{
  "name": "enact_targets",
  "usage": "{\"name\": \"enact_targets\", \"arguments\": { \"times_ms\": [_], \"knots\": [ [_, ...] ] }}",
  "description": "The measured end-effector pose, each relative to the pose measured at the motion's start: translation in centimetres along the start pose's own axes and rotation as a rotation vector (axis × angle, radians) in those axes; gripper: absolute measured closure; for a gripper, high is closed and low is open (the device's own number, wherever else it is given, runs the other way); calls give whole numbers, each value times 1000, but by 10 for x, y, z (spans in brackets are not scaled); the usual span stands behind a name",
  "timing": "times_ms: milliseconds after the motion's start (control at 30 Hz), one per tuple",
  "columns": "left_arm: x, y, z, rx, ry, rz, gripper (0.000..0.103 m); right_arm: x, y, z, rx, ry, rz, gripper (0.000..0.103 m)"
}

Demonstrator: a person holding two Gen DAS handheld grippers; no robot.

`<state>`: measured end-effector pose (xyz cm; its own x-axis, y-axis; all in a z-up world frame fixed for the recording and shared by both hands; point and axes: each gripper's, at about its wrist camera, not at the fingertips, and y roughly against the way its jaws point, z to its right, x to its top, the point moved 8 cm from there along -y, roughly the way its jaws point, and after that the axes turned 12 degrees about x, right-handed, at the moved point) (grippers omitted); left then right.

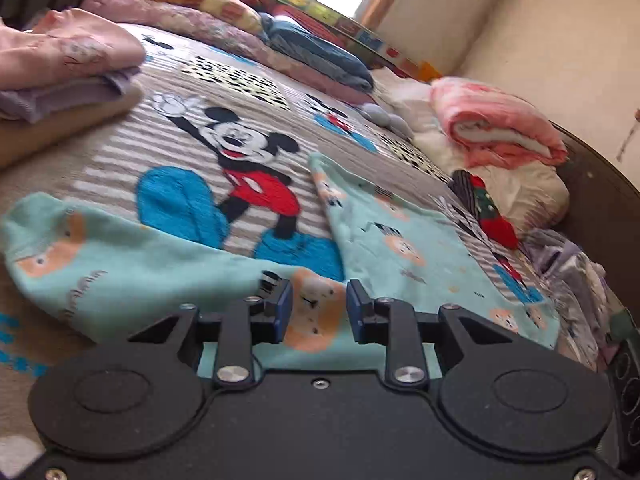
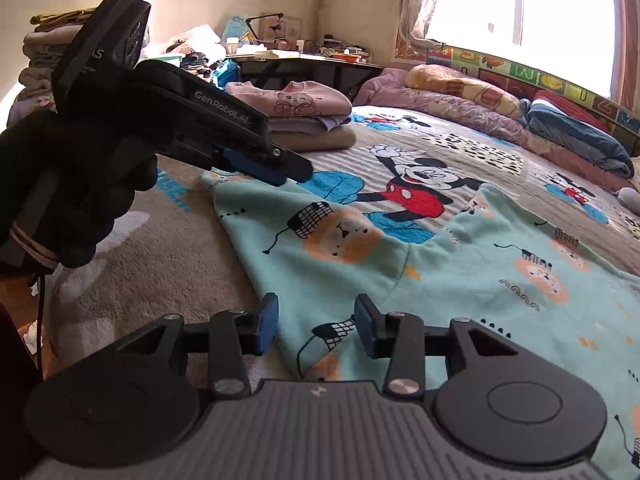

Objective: Fold clothes

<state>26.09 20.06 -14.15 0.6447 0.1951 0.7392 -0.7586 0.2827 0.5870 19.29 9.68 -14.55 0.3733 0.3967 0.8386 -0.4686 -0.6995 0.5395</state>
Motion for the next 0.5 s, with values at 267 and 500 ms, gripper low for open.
{"name": "enact_targets", "arguments": {
  "times_ms": [267,500],
  "knots": [
    [19,-34,-68,219,242,15,87,-20,-10,-7,45,-39,28,51],
    [21,-2,-42,14,237,43,81,-23,-7,-10,65,-31,55,45]
  ]
}}
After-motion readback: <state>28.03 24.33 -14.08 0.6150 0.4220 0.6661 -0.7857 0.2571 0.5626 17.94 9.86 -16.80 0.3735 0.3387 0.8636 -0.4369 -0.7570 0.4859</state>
